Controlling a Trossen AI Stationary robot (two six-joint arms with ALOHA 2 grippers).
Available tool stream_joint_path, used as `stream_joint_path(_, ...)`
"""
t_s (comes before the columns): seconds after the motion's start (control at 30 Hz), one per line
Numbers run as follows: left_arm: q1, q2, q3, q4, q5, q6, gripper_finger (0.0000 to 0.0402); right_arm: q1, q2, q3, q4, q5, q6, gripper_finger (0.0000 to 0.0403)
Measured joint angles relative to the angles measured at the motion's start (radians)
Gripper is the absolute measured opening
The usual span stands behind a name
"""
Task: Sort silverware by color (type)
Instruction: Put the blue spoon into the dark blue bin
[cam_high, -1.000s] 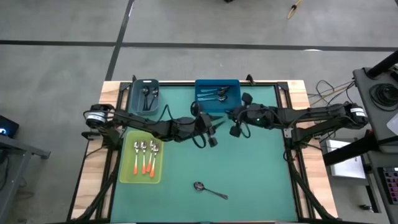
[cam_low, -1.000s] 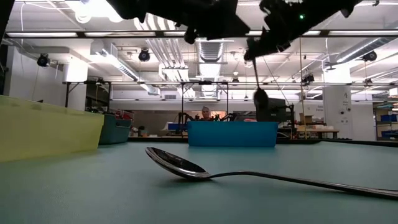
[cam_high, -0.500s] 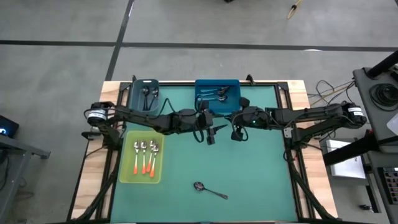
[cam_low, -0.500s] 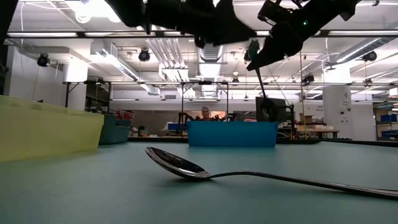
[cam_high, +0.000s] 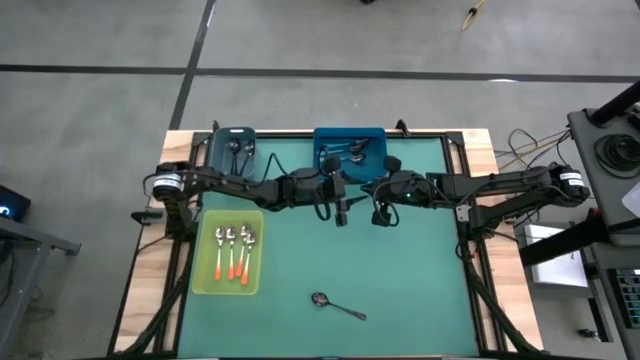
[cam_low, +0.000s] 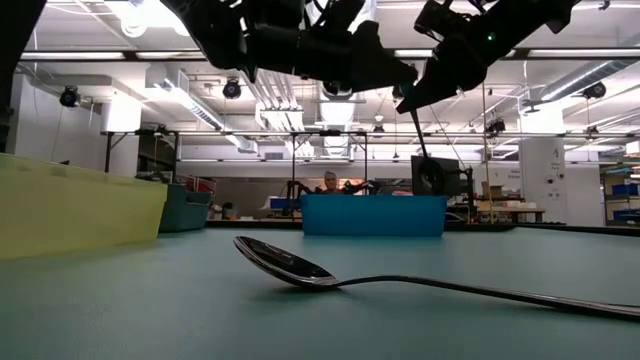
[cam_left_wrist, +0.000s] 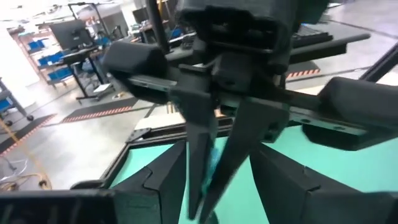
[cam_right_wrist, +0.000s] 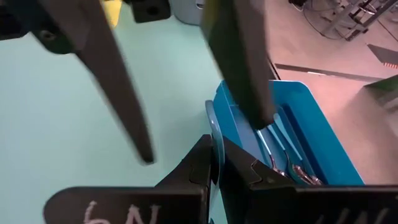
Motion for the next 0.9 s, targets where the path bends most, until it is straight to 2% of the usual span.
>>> stream_joint_path(0.67,0.006,0.009,0.000,0.023,0.005,-0.002,0.0097,0.000,0.000,0.000,0.013,-0.026,0.002,0.0008)
stream_joint_path(0.77,0.006,0.009,0.000,0.023,0.004,-0.002,0.0073,0.000,0.000,0.000,0.019,-0.026,0.002,0.0008)
stream_joint_path(0.9,0.006,0.009,0.000,0.022,0.002,-0.001,0.0015,0.000,0.000,0.000,0.019,-0.026,0.002,0.0008)
